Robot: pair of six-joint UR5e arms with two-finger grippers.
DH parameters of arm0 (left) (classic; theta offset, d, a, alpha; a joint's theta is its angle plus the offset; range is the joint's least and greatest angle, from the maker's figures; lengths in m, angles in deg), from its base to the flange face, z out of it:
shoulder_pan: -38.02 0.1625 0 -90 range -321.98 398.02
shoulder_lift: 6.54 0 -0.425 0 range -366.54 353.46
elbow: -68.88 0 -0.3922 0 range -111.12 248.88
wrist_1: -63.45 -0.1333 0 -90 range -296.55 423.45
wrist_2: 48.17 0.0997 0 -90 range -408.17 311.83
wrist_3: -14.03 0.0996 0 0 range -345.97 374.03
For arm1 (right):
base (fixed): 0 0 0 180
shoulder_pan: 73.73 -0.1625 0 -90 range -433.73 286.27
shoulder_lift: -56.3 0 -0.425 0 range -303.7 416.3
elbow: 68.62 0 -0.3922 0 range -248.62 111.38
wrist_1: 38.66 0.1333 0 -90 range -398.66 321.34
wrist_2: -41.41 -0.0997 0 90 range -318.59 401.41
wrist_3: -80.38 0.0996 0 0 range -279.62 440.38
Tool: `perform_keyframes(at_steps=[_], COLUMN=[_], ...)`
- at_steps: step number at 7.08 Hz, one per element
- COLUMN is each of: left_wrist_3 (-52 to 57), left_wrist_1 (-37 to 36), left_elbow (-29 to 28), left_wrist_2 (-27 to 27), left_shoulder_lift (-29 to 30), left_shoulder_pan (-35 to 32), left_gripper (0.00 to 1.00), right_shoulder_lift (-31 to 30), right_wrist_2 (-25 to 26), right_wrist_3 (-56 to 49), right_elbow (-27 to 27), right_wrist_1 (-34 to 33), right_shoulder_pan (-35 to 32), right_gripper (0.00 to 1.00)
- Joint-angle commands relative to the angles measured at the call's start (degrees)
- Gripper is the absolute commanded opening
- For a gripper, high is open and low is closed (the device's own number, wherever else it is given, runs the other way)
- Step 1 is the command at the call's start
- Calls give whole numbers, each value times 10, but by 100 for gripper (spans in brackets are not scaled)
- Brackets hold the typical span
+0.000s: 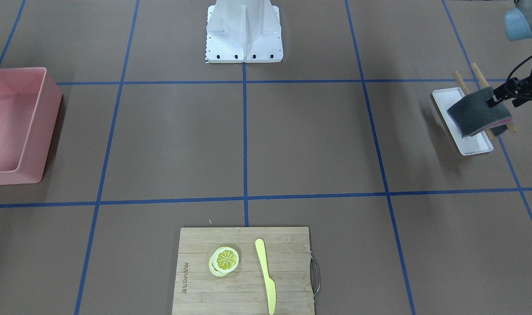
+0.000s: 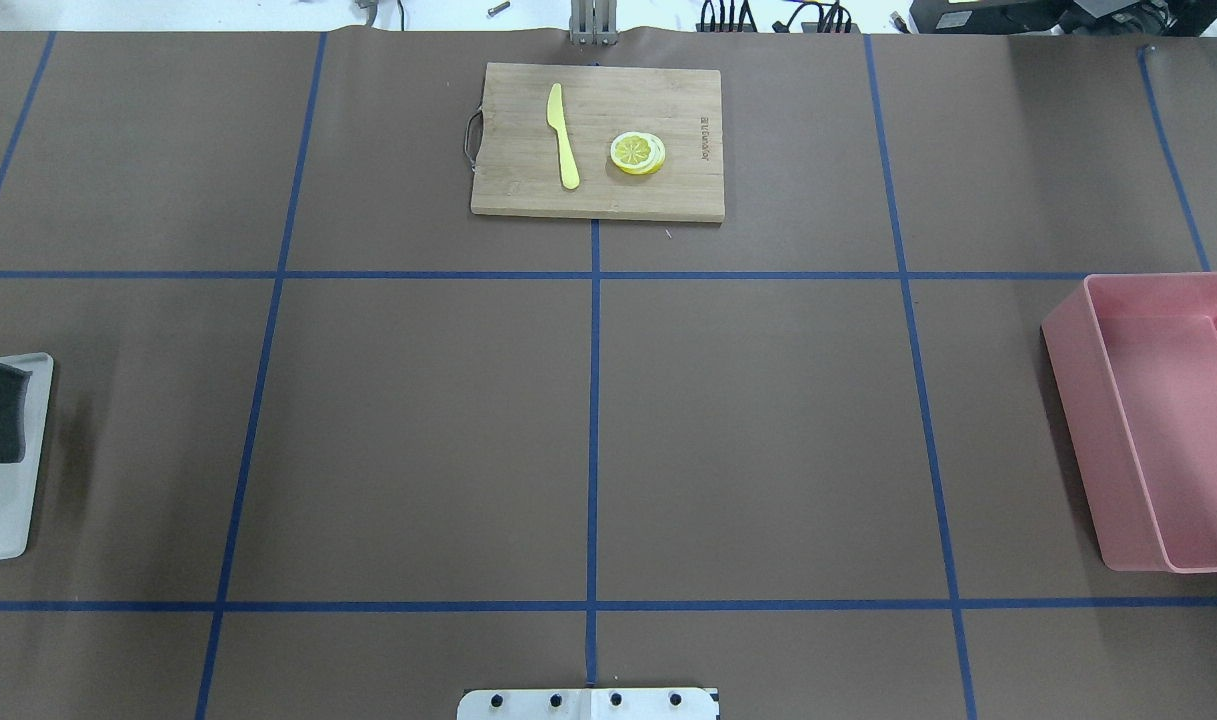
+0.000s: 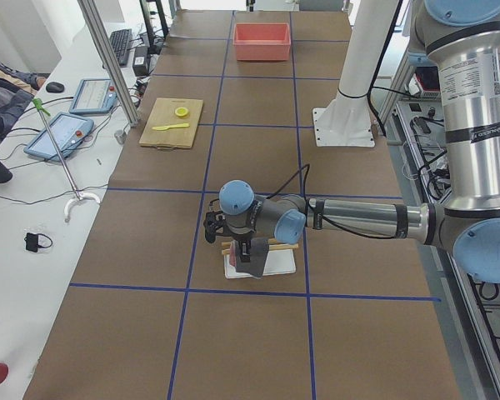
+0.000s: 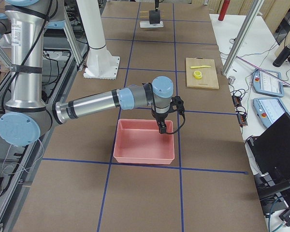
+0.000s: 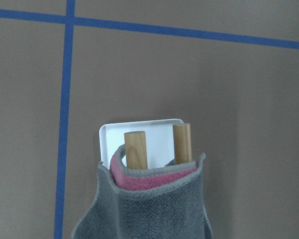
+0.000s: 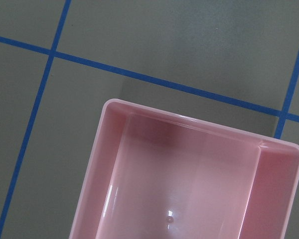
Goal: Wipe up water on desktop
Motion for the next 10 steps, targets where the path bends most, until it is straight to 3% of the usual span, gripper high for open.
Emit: perform_keyframes(at_steps=[1, 4, 5, 7, 9, 10], left_wrist_3=[-1, -14, -14, -14, -13, -13], left_wrist_1=[0, 1, 1, 0, 0, 0], left_elbow=[-14, -14, -13, -8, -8, -8], left_wrist_2=[0, -6, -7, -7, -18, -18], left_shoulder_lift=[-4, -4, -4, -5, -5, -5], left_shoulder_pan=[1, 1, 1, -1, -1, -1], left_gripper=[81, 25, 18, 18, 40, 43], right_shoulder_lift=[0, 1, 1, 2, 2, 2], right_wrist_2=[1, 5, 10, 13, 13, 13], right_wrist_3=[1, 1, 1, 1, 1, 1], right_elbow=[-2, -2, -3, -2, -2, -2], right_wrist_1=[1, 1, 1, 1, 1, 1], right_shoulder_pan=[4, 5, 5, 5, 5, 5], right_gripper=[100, 100, 100, 100, 100, 100])
